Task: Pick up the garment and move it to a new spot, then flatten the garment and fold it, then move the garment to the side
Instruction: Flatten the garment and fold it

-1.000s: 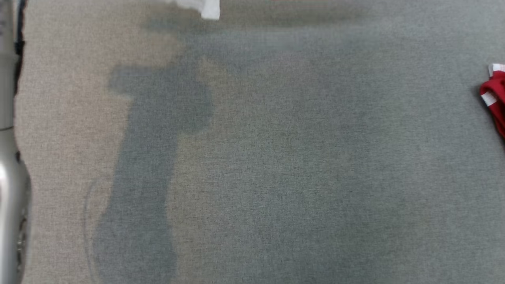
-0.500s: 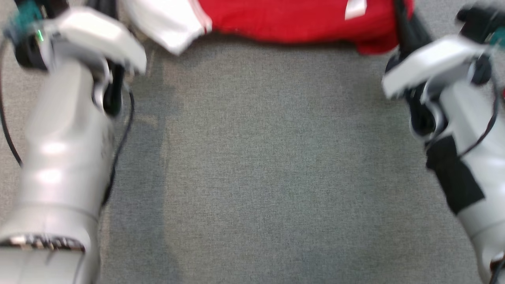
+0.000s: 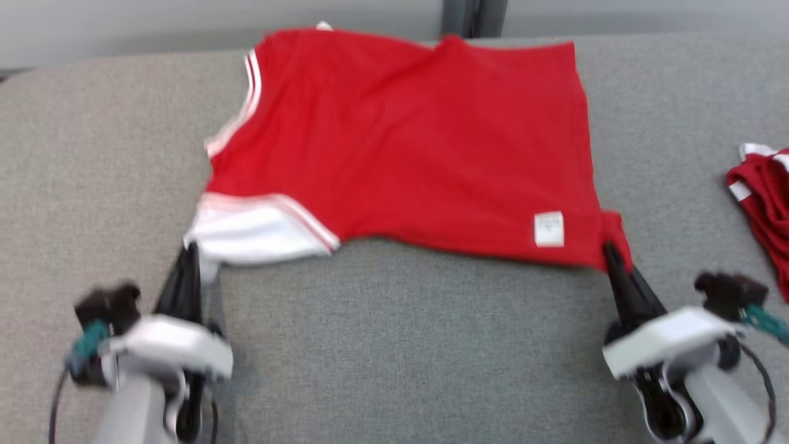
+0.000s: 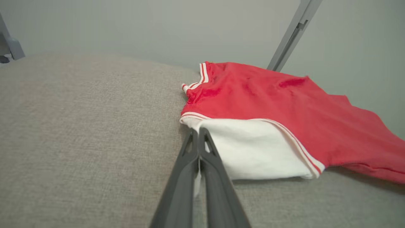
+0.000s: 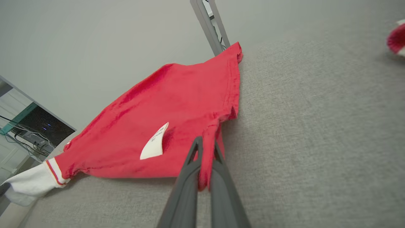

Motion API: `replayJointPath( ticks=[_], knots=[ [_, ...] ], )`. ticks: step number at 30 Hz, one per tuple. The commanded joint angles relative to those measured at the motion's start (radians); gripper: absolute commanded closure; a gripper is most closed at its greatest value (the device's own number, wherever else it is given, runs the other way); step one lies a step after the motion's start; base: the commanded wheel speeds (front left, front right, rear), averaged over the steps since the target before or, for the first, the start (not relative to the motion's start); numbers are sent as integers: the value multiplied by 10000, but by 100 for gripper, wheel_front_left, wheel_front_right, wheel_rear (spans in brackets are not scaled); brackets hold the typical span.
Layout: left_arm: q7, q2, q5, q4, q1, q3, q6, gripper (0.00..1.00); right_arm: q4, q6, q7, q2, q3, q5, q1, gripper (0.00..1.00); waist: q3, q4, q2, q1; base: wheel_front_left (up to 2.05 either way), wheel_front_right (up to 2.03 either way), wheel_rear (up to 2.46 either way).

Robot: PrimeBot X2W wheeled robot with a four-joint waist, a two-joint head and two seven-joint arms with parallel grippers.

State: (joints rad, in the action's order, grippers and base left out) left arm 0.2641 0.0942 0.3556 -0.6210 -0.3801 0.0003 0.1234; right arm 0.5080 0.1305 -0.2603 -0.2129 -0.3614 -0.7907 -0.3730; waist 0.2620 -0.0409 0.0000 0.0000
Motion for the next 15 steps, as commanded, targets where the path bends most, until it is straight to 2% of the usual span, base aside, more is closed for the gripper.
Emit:
replayJointPath(
  ticks=[1, 4, 7, 15],
  knots=[
    [-4, 43, -97, 412, 676, 61, 47, 100, -277, 5, -68, -137, 170, 39, 560, 100, -453, -9, 0, 0, 0, 0, 0],
    [-4, -16, -166, 1416, 2119, 20, -1, 100, -1004, 5, -68, -235, 566, 244, 1707, 100, -862, 123, 0, 0, 0, 0, 0],
    [-286, -98, -182, 2597, 3403, -86, -276, 100, -1617, 5, -67, -306, 931, 430, 2780, 100, -1212, 316, 0, 0, 0, 0, 0],
    [-2253, -236, -37, 6259, 6372, -597, -1120, 100, -2850, 5, -61, -280, 1493, 1251, 5291, 100, -1939, 718, 0, 0, 0, 0, 0]
  ],
)
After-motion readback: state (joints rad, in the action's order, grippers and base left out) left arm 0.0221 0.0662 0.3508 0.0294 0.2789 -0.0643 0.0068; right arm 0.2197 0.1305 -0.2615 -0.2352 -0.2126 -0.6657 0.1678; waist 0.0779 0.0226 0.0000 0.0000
